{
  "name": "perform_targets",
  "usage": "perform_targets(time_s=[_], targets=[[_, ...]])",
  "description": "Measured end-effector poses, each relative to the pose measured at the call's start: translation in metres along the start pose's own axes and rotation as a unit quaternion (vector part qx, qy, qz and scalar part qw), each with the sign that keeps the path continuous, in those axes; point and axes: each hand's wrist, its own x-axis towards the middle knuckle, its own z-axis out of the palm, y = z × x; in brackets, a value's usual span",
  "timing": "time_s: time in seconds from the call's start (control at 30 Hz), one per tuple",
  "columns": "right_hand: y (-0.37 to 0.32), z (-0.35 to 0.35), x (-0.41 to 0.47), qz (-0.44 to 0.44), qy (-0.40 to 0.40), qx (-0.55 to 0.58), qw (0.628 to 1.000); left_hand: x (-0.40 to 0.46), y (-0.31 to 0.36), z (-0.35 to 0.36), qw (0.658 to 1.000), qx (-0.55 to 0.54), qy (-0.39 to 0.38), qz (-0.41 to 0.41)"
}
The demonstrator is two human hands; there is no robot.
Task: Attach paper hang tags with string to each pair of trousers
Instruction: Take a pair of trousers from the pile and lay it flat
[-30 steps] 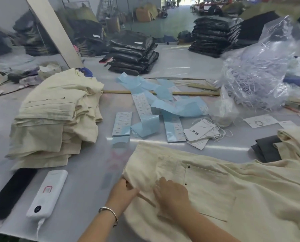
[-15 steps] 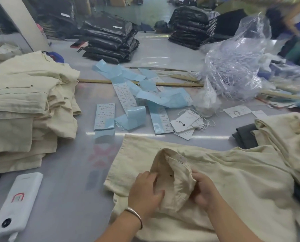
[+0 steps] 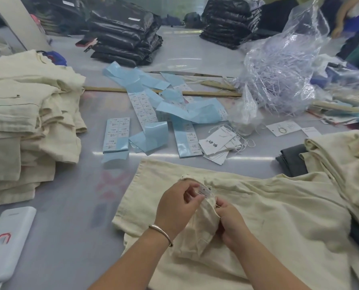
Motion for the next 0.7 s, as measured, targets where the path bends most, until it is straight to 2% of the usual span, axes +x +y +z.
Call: perform_targets(time_s=[0.27, 0.4, 0.47, 0.5, 0.6, 0.7], targets=[[-0.003, -0.006, 0.006, 0.023, -0.012, -0.009, 1.000, 0.018, 0.000, 0.005, 0.998, 0.037, -0.033, -0.033], [-0.002, -0.009, 0.004, 0.025, -0.027, -0.010, 0.999, 0.025, 0.005, -0.001, 0.994, 0.032, -0.096, -0.035], [-0.005, -0.005, 0.000, 0.004, -0.031, -0.060, 0.998, 0.029, 0.003, -0.013, 0.991, 0.013, -0.131, -0.036], [-0.008, 0.001, -0.001, -0.022, -0.033, -0.112, 0.993, 0.033, 0.000, -0.022, 0.991, 0.008, -0.124, -0.037], [-0.019, 0.026, -0.003, -0.112, -0.075, -0.278, 0.951, 0.055, -0.026, -0.054, 0.997, 0.047, 0.004, -0.059], [-0.028, 0.054, 0.010, -0.159, -0.142, -0.435, 0.875, 0.085, -0.063, -0.093, 0.963, 0.145, 0.169, -0.153]])
